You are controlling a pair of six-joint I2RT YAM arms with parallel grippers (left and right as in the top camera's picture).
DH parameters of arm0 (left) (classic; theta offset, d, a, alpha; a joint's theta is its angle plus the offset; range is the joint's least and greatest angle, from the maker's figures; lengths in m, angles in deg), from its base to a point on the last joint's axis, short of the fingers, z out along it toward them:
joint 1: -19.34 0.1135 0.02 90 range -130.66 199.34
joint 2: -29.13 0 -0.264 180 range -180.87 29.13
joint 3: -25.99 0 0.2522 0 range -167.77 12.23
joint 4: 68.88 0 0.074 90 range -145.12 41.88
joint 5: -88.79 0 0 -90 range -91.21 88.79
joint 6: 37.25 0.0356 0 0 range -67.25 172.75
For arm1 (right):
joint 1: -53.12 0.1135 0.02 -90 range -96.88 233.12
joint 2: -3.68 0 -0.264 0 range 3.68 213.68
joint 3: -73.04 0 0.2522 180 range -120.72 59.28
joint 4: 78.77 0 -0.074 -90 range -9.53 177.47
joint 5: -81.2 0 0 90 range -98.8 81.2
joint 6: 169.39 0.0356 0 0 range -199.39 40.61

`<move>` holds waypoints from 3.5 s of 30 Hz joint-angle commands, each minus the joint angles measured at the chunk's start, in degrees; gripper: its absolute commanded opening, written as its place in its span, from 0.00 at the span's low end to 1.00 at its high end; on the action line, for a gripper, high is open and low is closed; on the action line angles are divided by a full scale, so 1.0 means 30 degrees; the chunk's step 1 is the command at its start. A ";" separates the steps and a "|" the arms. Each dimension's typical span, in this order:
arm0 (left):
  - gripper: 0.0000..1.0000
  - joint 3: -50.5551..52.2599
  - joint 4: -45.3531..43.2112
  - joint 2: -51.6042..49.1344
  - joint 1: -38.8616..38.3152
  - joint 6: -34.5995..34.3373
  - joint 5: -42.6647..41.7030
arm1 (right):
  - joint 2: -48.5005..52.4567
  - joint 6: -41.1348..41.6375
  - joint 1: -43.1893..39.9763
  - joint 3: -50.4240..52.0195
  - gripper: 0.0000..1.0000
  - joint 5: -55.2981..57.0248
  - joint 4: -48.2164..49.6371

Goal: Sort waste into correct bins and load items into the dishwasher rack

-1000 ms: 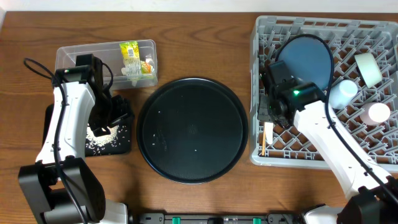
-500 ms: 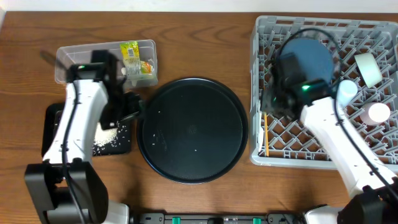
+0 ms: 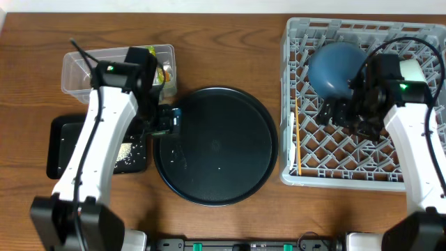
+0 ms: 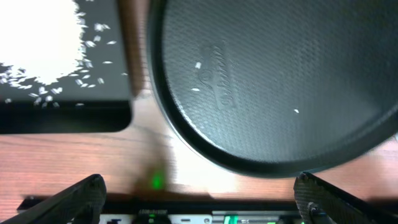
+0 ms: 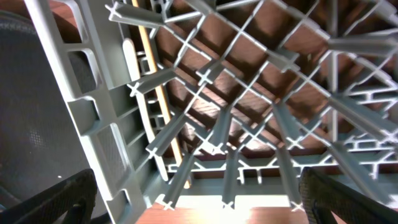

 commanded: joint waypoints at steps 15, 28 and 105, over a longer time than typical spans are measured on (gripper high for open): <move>0.98 1.0732 -0.8087 2.1930 0.0117 -0.0605 0.2295 | -1.9358 0.0627 0.1013 1.0870 0.99 0.5792 0.6608; 0.98 1.0732 -0.7198 2.6527 0.0117 -0.0597 0.2295 | -2.2469 0.0772 0.1013 1.0965 0.99 0.5792 0.0182; 0.98 1.0732 -0.7198 2.6527 0.0117 -0.0605 0.2295 | -2.8880 -0.6244 0.1027 2.4793 0.99 0.4568 2.0895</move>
